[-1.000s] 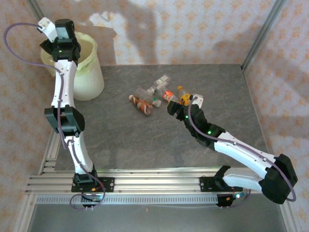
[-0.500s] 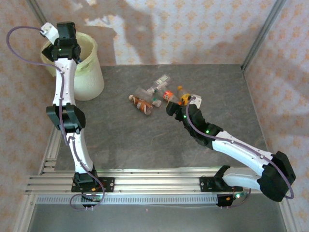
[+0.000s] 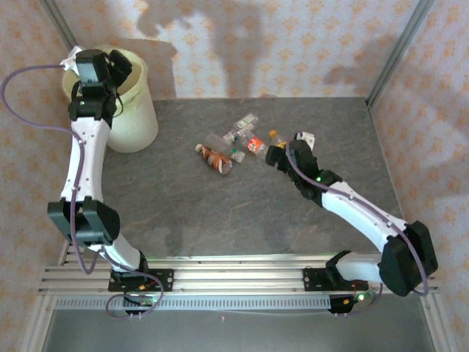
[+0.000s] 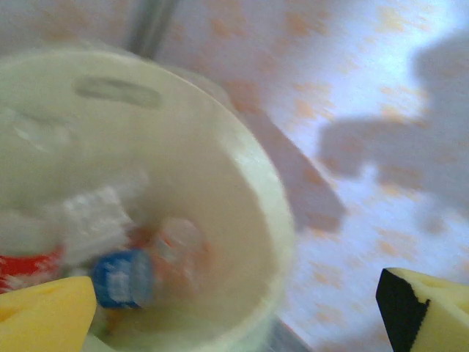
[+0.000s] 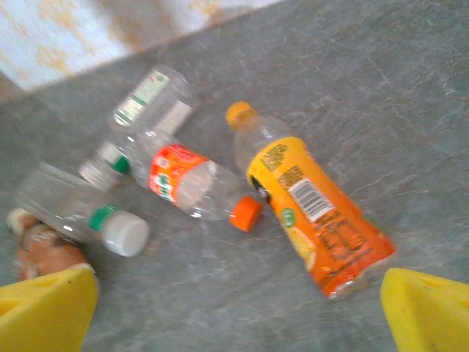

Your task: Put the plastic bottles in the bin

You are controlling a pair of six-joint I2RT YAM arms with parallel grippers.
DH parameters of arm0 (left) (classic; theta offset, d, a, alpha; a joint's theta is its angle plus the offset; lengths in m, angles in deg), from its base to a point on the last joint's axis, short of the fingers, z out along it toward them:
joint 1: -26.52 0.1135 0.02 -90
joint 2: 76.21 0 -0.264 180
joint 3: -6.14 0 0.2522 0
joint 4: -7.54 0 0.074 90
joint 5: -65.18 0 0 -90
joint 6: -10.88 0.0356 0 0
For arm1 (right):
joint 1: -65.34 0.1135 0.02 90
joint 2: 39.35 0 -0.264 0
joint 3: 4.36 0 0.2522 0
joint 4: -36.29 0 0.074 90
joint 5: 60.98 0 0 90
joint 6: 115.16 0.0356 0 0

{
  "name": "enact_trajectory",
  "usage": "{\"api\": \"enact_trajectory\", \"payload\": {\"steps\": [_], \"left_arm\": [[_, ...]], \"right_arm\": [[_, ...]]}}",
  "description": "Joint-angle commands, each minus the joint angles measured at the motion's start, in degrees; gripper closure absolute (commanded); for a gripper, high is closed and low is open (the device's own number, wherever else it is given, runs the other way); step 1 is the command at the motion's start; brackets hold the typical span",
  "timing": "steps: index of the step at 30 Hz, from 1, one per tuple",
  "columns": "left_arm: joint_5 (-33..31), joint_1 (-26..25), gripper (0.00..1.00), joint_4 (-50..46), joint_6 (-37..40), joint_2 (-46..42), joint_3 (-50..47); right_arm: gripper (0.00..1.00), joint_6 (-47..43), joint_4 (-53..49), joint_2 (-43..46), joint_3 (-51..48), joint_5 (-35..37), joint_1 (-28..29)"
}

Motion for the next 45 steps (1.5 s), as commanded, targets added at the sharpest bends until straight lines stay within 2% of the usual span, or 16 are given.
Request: {"api": "enact_trajectory", "payload": {"steps": [1,5,11,14,18,21,25,29,36,45], "left_arm": [[12.6,-1.2,0.0,7.3,-2.6,-2.4,-4.0],[20.9,-3.4,0.0,9.9,-3.8,-5.2,-8.1],[28.6,-5.7,0.0,17.9,-3.1,-9.8,-18.7],[34.0,-5.8,0.0,17.9,-2.6,-11.1,-20.3],[37.7,-6.2,0.0,14.9,0.0,-13.9,-21.9],[38.0,-6.5,0.0,9.9,2.1,-16.1,-22.5],[35.0,-6.5,0.0,4.2,3.1,-18.8,-24.8],[31.6,-6.5,0.0,5.0,1.8,-21.7,-29.9],[29.9,-6.5,0.0,6.8,1.7,-27.8,-37.3],[31.9,-6.6,0.0,9.5,-0.7,-29.1,-41.3]], "right_arm": [[0.01,-11.2,-9.6,-3.3,4.1,-6.1,-3.6],[0.01,-20.3,-14.8,-8.5,7.9,-12.4,-8.1],[0.01,-29.2,-19.6,-18.2,13.1,-12.9,-10.6],[0.01,-33.8,-22.4,-22.6,16.6,-13.4,-11.0],[0.0,-37.5,-23.9,-27.6,20.0,-13.6,-12.4],[0.03,-38.7,-25.4,-31.1,23.0,-14.2,-13.7],[0.13,-39.1,-28.1,-36.2,27.4,-12.2,-13.9],[0.15,-38.6,-28.7,-38.9,28.9,-14.0,-13.9],[0.24,-33.6,-25.6,-40.0,28.5,-12.2,-13.9],[0.4,-29.0,-23.3,-36.9,25.8,-10.6,-14.0]]}}
